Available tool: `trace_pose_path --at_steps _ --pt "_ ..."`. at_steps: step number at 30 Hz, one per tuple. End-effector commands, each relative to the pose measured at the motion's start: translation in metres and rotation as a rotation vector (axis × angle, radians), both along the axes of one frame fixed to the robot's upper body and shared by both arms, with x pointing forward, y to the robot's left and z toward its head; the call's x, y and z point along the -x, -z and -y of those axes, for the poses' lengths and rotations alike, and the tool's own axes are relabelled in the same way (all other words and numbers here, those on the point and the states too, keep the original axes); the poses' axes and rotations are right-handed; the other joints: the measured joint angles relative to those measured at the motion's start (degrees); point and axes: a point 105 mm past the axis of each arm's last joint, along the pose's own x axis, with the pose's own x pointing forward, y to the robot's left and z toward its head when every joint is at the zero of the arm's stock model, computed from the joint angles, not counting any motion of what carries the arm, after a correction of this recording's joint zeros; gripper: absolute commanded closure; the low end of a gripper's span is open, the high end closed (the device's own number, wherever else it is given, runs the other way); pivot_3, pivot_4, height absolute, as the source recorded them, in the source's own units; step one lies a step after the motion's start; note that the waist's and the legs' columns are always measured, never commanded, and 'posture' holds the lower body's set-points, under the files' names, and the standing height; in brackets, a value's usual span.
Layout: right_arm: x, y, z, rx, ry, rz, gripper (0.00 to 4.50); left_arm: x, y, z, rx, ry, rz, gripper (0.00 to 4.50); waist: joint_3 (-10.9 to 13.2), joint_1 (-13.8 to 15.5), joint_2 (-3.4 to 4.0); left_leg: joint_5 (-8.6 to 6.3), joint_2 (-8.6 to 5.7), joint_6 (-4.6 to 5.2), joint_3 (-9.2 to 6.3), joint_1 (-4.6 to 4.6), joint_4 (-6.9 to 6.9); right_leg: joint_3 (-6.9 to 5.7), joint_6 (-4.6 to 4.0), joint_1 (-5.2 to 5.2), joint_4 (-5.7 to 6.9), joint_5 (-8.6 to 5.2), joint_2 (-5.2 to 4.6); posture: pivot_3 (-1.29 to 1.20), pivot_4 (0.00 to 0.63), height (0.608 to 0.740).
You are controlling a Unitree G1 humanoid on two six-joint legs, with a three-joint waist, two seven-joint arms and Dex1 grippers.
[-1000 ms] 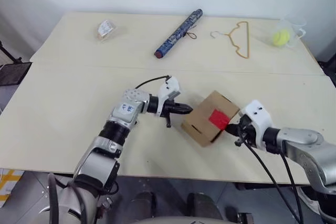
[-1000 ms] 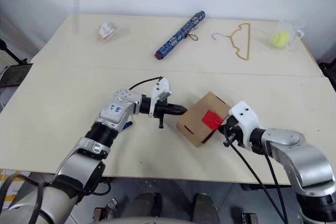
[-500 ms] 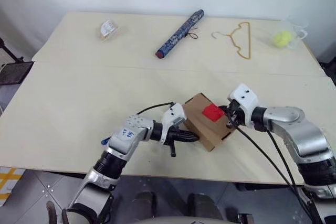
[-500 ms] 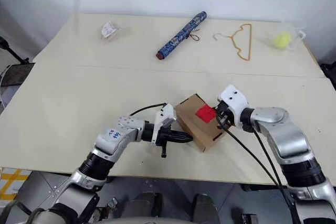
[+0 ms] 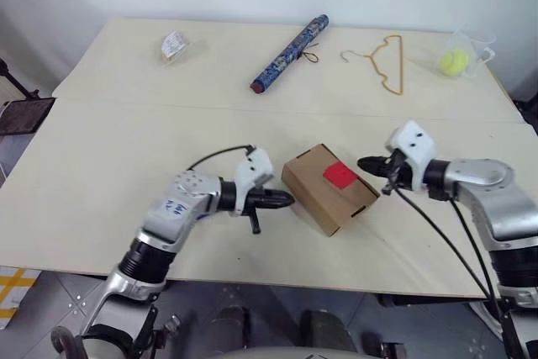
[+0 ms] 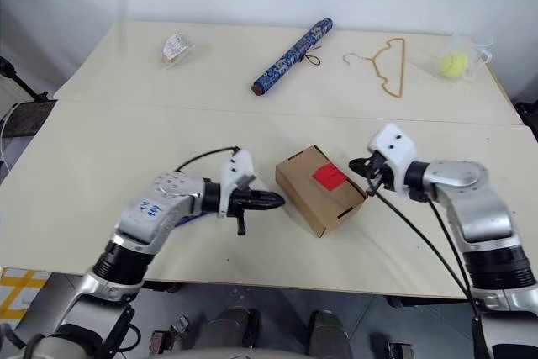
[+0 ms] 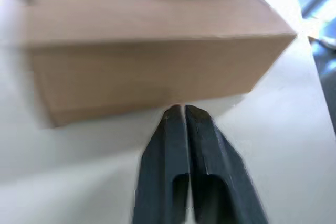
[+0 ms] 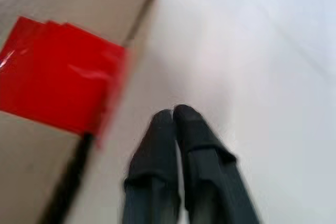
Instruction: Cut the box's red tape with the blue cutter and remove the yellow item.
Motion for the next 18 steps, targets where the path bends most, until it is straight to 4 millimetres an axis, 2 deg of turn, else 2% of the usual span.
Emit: trace_pose_path --at_steps 1,3,5,8,9,10,11,13,17,18 --pt "0.020 -0.038 0.013 -0.045 -0.087 0.159 2.91 0.008 -0.048 -0.030 0.098 0.008 0.136 2.99 0.00 -0.05 0.01 -0.01 0.01 -0.02 0.00 0.01 -0.02 -0.01 0.00 0.00 0.00 0.00 0.01 0.00 0.150 0.740" --pt "0.035 -0.049 0.014 -0.127 -0.153 0.196 2.26 0.005 -0.068 -0.062 0.119 -0.068 0.255 2.39 0.01 -0.09 0.01 -0.02 0.06 -0.05 0.00 0.03 -0.07 -0.03 0.00 -0.01 0.02 0.00 0.06 0.00 0.150 0.740" --pt "0.041 -0.051 0.012 -0.184 -0.174 0.186 1.53 0.006 -0.075 -0.079 0.116 -0.091 0.332 1.74 0.01 -0.60 0.03 -0.05 0.15 -0.10 0.04 0.08 -0.09 -0.05 -0.02 -0.01 0.01 -0.01 0.11 0.00 0.150 0.740" --pt "0.065 -0.043 -0.009 -0.275 -0.292 0.147 0.48 0.012 -0.090 -0.109 0.071 -0.134 0.463 0.77 0.02 -0.64 0.03 -0.06 0.15 -0.09 0.06 0.14 -0.07 -0.06 -0.02 0.10 -0.02 -0.01 0.07 0.00 0.150 0.740" --pt "0.080 -0.038 -0.023 -0.312 -0.369 0.143 0.14 0.018 -0.082 -0.128 0.032 -0.160 0.449 0.49 0.02 -0.64 0.03 -0.07 0.15 -0.09 0.04 0.16 -0.06 -0.06 -0.02 0.12 -0.03 -0.01 0.07 0.00 0.150 0.740" --pt "0.095 -0.037 -0.036 -0.353 -0.439 0.183 0.00 0.021 -0.074 -0.149 0.008 -0.217 0.421 0.16 0.01 -0.73 0.04 -0.07 0.17 -0.09 0.03 0.16 -0.09 -0.06 -0.02 0.11 -0.04 -0.01 0.07 0.00 0.150 0.740" --pt "0.109 -0.038 -0.045 -0.390 -0.500 0.214 0.00 0.024 -0.064 -0.173 -0.021 -0.289 0.381 0.03 0.01 -0.93 0.04 -0.11 0.22 -0.13 0.03 0.20 -0.17 -0.05 -0.04 0.11 -0.05 -0.01 0.09 0.00 0.150 0.740" --pt "0.124 -0.037 -0.055 -0.409 -0.572 0.206 0.00 0.032 -0.046 -0.208 -0.056 -0.376 0.312 0.03 0.13 -1.48 0.24 -0.14 0.24 -0.17 0.07 0.22 -0.33 -0.04 -0.08 0.01 -0.04 -0.04 0.11 0.00 0.150 0.740" --pt "0.141 -0.035 -0.069 -0.396 -0.668 0.197 0.00 0.050 -0.010 -0.258 -0.153 -0.478 0.182 0.03 0.15 -1.34 0.25 -0.19 0.21 -0.02 0.15 0.23 -0.27 -0.02 -0.09 0.06 -0.26 -0.03 -0.02 0.00 0.150 0.740" --pt "0.143 -0.033 -0.071 -0.366 -0.687 0.216 0.00 0.056 0.000 -0.276 -0.179 -0.532 0.145 0.03 0.15 -1.21 0.25 -0.26 0.21 0.01 0.13 0.25 -0.27 -0.02 -0.11 0.08 -0.34 -0.02 -0.05 0.00 0.150 0.740"
